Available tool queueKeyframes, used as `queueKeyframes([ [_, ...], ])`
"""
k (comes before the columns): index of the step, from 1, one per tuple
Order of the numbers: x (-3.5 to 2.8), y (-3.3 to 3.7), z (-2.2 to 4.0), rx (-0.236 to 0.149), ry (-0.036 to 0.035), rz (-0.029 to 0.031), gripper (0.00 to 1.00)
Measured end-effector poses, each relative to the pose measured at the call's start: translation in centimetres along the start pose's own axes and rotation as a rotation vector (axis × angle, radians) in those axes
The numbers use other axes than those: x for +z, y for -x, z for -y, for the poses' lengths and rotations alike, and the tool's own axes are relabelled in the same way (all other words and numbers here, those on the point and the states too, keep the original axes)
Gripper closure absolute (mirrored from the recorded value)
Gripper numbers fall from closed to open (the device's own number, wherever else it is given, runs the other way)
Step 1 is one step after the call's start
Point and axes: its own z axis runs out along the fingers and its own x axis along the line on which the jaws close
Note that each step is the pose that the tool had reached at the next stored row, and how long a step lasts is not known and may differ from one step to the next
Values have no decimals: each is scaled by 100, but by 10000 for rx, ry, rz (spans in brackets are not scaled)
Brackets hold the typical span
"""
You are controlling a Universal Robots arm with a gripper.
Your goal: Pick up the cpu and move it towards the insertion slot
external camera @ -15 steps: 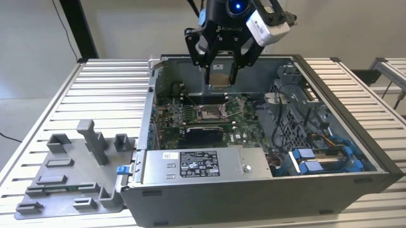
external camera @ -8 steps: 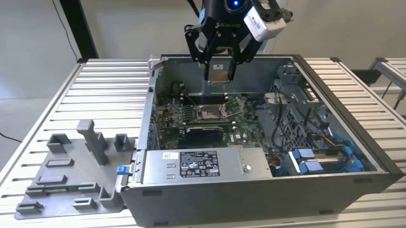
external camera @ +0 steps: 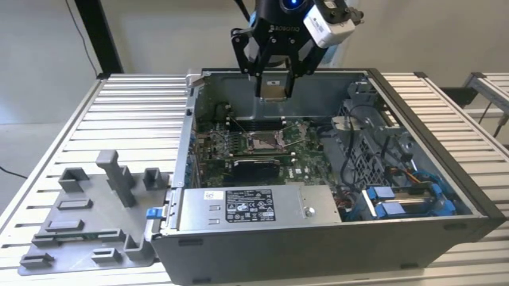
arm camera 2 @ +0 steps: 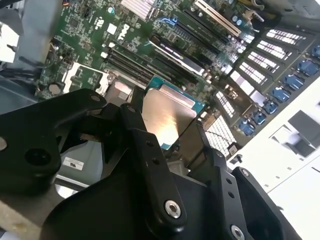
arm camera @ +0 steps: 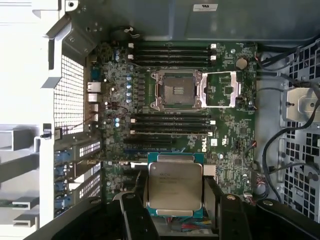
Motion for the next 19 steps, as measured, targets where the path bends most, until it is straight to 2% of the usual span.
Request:
queueKeyframes([
  [10,4,0,-93,0,1,0,100],
  [19,4,0,-103,0,0,0,100],
])
